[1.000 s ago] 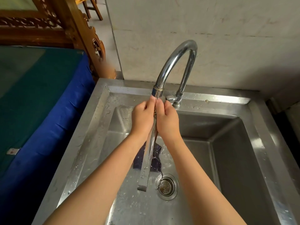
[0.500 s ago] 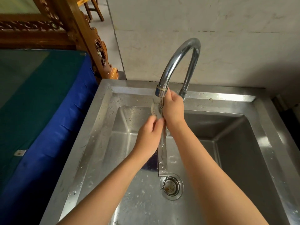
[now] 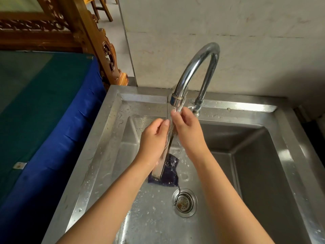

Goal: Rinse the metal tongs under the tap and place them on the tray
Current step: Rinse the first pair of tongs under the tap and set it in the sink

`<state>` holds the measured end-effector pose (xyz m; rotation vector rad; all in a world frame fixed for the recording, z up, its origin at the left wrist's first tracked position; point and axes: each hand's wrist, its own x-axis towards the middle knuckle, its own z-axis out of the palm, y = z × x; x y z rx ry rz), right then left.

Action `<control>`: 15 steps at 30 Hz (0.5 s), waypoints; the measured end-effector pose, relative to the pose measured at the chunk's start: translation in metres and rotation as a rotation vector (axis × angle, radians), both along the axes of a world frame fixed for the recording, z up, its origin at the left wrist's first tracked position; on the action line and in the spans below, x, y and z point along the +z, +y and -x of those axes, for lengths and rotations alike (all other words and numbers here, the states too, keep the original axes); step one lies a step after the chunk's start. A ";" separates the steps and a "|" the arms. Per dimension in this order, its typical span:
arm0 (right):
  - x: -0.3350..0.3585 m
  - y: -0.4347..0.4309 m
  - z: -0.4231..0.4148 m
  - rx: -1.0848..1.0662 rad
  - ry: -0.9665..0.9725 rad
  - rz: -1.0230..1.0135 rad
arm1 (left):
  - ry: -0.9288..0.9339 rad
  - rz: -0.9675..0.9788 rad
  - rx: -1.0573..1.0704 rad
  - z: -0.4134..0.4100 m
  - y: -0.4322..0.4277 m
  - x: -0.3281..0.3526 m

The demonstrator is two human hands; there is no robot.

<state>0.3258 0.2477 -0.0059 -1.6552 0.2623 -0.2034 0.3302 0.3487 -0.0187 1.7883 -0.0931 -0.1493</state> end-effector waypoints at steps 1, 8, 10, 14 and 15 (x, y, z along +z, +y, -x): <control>-0.004 0.002 0.006 -0.002 0.008 -0.015 | 0.016 0.013 0.016 0.002 -0.002 -0.002; -0.030 0.020 0.040 -0.070 0.004 0.057 | 0.091 0.176 0.106 -0.004 -0.014 -0.009; -0.037 0.022 0.049 -0.049 -0.019 0.050 | 0.104 0.219 0.118 -0.008 -0.018 -0.008; -0.045 0.021 0.055 -0.007 0.023 -0.171 | 0.193 0.369 0.080 -0.014 -0.020 -0.006; -0.044 0.019 0.054 -0.040 0.017 -0.148 | 0.208 0.410 0.030 -0.014 -0.019 -0.005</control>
